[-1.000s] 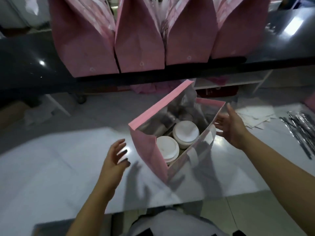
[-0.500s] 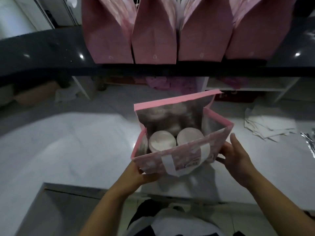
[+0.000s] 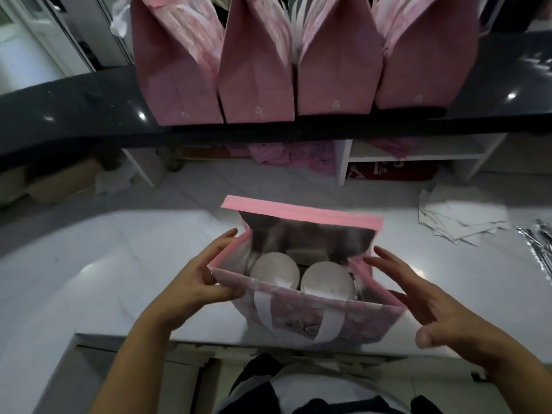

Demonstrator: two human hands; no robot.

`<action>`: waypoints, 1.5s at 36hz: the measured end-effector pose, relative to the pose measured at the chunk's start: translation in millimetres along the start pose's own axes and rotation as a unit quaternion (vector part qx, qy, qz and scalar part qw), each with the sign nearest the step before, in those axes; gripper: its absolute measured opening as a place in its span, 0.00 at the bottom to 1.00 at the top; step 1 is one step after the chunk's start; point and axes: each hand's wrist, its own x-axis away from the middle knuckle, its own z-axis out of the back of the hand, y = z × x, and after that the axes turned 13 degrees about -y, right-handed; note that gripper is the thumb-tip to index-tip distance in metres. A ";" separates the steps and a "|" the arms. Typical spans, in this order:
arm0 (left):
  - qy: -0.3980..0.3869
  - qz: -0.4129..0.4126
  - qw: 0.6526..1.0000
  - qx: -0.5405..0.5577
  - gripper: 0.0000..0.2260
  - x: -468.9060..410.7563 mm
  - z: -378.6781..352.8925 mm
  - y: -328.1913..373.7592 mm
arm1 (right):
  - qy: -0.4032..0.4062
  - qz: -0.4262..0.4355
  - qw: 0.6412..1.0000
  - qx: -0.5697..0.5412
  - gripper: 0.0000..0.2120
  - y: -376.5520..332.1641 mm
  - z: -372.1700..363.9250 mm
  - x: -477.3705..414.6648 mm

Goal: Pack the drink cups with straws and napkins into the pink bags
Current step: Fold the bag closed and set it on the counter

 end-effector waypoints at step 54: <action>0.179 -0.052 0.980 0.064 0.09 -124.4 -4.6 17.3 | 0.324 0.082 0.941 -0.049 0.10 -17.7 79.5 -67.9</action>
